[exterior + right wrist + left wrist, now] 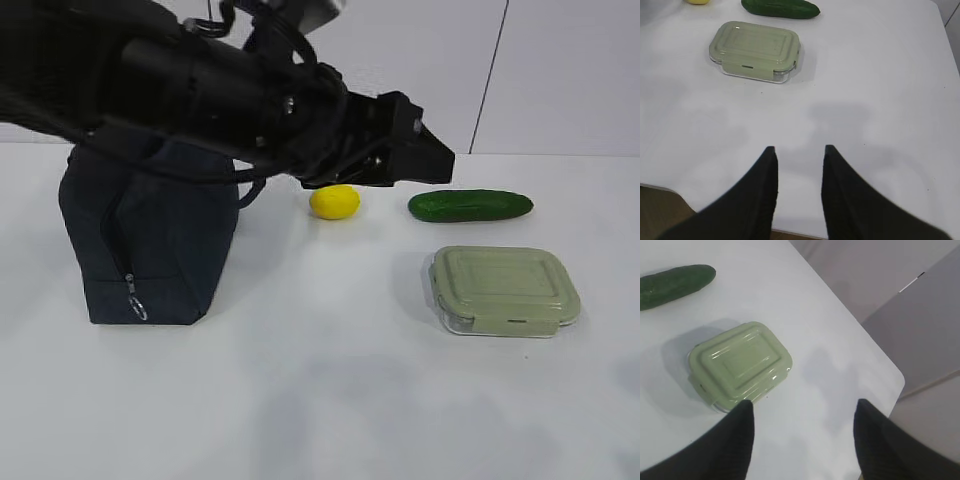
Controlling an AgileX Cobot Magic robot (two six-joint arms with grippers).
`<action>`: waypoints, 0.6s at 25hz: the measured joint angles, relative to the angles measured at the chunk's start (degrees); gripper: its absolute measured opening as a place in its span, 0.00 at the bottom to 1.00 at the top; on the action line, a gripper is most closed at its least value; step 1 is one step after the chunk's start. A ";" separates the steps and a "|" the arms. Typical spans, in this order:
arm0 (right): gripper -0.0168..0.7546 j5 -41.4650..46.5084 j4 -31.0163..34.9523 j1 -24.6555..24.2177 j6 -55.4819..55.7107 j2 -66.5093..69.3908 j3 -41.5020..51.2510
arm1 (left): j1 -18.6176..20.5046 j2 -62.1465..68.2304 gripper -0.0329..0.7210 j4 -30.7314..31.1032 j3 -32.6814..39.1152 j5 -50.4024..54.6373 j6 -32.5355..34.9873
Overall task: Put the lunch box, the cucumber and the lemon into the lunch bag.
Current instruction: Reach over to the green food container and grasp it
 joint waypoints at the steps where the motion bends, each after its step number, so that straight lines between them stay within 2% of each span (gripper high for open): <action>1: 0.33 0.00 0.00 0.00 0.00 0.00 0.00 | 0.00 1.43 0.63 -0.40 -0.83 0.30 0.00; 9: 0.33 0.00 0.00 0.00 0.00 0.00 0.00 | 0.00 11.46 0.61 -9.55 -5.49 0.82 0.00; 15: 0.33 0.00 0.00 0.00 0.00 0.00 0.00 | 0.00 18.28 0.58 -10.62 -9.59 2.02 0.00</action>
